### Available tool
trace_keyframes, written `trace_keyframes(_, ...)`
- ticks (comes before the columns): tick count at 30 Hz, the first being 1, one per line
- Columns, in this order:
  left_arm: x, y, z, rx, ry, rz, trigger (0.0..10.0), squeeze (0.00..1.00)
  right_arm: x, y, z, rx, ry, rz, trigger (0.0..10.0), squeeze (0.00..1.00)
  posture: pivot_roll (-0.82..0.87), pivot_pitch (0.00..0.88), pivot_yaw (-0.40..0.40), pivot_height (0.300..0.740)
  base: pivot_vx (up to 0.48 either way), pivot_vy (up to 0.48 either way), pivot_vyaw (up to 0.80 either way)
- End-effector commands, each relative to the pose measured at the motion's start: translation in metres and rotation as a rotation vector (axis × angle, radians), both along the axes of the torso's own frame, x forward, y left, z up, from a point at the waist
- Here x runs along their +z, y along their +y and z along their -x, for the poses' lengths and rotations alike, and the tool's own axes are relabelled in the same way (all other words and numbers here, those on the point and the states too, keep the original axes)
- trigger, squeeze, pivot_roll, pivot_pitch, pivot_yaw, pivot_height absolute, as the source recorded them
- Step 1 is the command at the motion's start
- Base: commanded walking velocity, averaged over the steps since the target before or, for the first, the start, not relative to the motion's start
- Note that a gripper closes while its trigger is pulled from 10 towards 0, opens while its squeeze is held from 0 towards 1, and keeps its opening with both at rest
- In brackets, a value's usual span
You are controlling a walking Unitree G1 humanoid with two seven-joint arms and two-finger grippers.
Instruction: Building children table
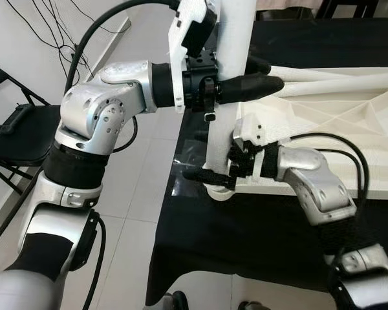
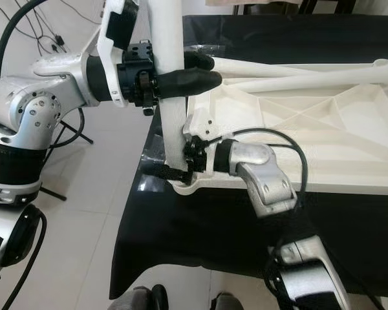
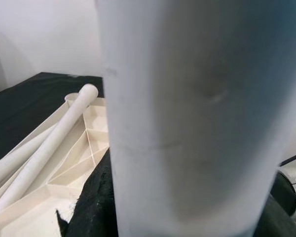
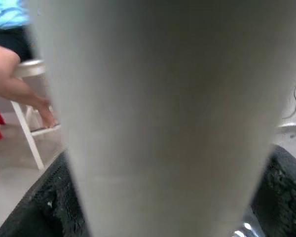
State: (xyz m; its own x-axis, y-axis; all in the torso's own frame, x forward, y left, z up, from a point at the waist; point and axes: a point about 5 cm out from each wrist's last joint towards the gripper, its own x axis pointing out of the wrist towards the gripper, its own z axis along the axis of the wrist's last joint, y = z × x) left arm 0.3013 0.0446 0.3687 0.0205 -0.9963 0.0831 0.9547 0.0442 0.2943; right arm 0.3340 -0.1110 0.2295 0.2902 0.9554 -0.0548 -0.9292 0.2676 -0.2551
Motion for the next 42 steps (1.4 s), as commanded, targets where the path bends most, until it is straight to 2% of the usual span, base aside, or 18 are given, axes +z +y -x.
trace_keyframes(1, -0.001, -0.036, 0.022, -0.22, -0.028, -0.027, 0.0, 0.0, 0.001, 0.032, 0.0, 0.123, -0.022, 0.022, 10.0, 0.0, -0.01, 0.191, 0.11, 0.74, 0.0, 0.0, 0.0)
trace_keyframes(5, -0.002, -0.036, 0.022, -0.22, -0.032, -0.03, 0.0, 0.0, 0.001, 0.033, -0.003, 0.136, -0.026, 0.022, 10.0, 0.0, -0.01, 0.193, 0.109, 0.74, 0.0, 0.0, 0.0)
trace_keyframes(6, -0.001, -0.037, 0.025, -0.224, -0.032, -0.017, 0.0, 0.0, 0.002, 0.033, -0.003, 0.143, -0.017, 0.004, 5.3, 0.0, -0.01, 0.195, 0.105, 0.74, 0.0, 0.0, 0.0)
trace_keyframes(7, 0.003, -0.037, 0.029, -0.233, -0.033, -0.001, 0.0, 0.0, 0.004, 0.034, -0.004, 0.162, -0.005, -0.018, 0.0, 0.0, -0.01, 0.194, 0.102, 0.74, 0.0, 0.0, 0.0)
trace_keyframes(9, 0.005, -0.037, 0.032, -0.24, -0.034, 0.009, 0.0, 0.0, 0.005, 0.034, -0.004, 0.178, 0.002, -0.033, 0.0, 0.0, -0.01, 0.194, 0.102, 0.74, 0.0, 0.0, 0.0)
trace_keyframes(13, 0.021, -0.033, 0.05, -0.335, -0.004, 0.067, 0.0, 0.0, 0.009, 0.036, 0.0, 0.244, 0.023, -0.074, 0.0, 0.0, -0.02, 0.19, 0.097, 0.74, 0.0, 0.0, 0.0)
trace_keyframes(16, 0.037, -0.05, 0.07, -0.429, 0.015, 0.086, 0.0, 0.0, 0.013, 0.041, 0.005, 0.299, 0.019, -0.087, 0.0, 0.0, -0.03, 0.186, 0.091, 0.74, 0.0, 0.0, 0.0)
trace_keyframes(24, 0.039, -0.059, 0.076, -0.471, 0.033, 0.096, 0.0, 0.0, 0.016, 0.045, 0.006, 0.322, -0.02, -0.081, 0.0, 0.0, -0.04, 0.182, 0.091, 0.74, 0.0, 0.0, 0.0)
trace_keyframes(29, 0.041, -0.058, 0.074, -0.44, 0.064, 0.148, 0.0, 0.0, 0.019, 0.046, 0.004, 0.3, -0.036, -0.101, 0.0, 0.0, -0.04, 0.183, 0.089, 0.74, 0.0, 0.0, 0.0)
trace_keyframes(30, 0.044, -0.055, 0.072, -0.393, 0.087, 0.183, 1.1, 1.0, 0.02, 0.046, 0.002, 0.28, -0.041, -0.111, 0.0, 0.0, -0.04, 0.184, 0.089, 0.74, 0.0, 0.0, 0.0)
trace_keyframes(31, 0.046, -0.051, 0.071, -0.334, 0.096, 0.224, 10.0, 1.0, 0.021, 0.045, 0.001, 0.261, -0.044, -0.124, 0.0, 0.0, -0.04, 0.185, 0.089, 0.74, 0.0, 0.0, 0.0)
trace_keyframes(34, 0.048, -0.04, 0.069, -0.221, 0.113, 0.31, 10.0, 1.0, 0.023, 0.043, -0.004, 0.206, -0.048, -0.157, 0.0, 0.0, -0.04, 0.187, 0.089, 0.74, 0.0, 0.0, 0.0)
trace_keyframes(35, 0.043, -0.031, 0.059, -0.166, 0.131, 0.344, 10.0, 1.0, 0.024, 0.04, -0.007, 0.178, -0.049, -0.169, 0.0, 0.0, -0.04, 0.189, 0.089, 0.74, 0.0, 0.0, 0.0)
trace_keyframes(37, 0.043, -0.031, 0.059, -0.166, 0.131, 0.344, 10.0, 1.0, 0.024, 0.04, -0.007, 0.178, -0.049, -0.169, 0.0, 0.0, -0.04, 0.189, 0.089, 0.74, 0.0, 0.0, 0.0)
trace_keyframes(38, 0.038, -0.023, 0.052, -0.123, 0.145, 0.369, 10.0, 1.0, 0.025, 0.038, -0.009, 0.157, -0.05, -0.177, 0.0, 0.0, -0.04, 0.19, 0.089, 0.74, 0.0, 0.0, 0.0)
trace_keyframes(39, 0.028, 0.005, 0.048, 0.011, 0.146, 0.423, 10.0, 1.0, 0.027, 0.03, -0.015, 0.104, -0.052, -0.189, 0.0, 0.0, -0.03, 0.199, 0.08, 0.74, 0.0, 0.0, 0.0)
trace_keyframes(40, 0.028, 0.005, 0.048, 0.011, 0.146, 0.423, 10.0, 1.0, 0.027, 0.03, -0.015, 0.104, -0.052, -0.189, 0.0, 0.0, -0.03, 0.199, 0.08, 0.74, 0.0, 0.0, 0.0)
trace_keyframes(42, 0.017, 0.035, 0.047, 0.139, 0.144, 0.455, 10.0, 1.0, 0.028, 0.021, -0.02, 0.063, -0.052, -0.195, 0.0, 0.0, -0.03, 0.205, 0.075, 0.74, 0.0, 0.0, 0.0)
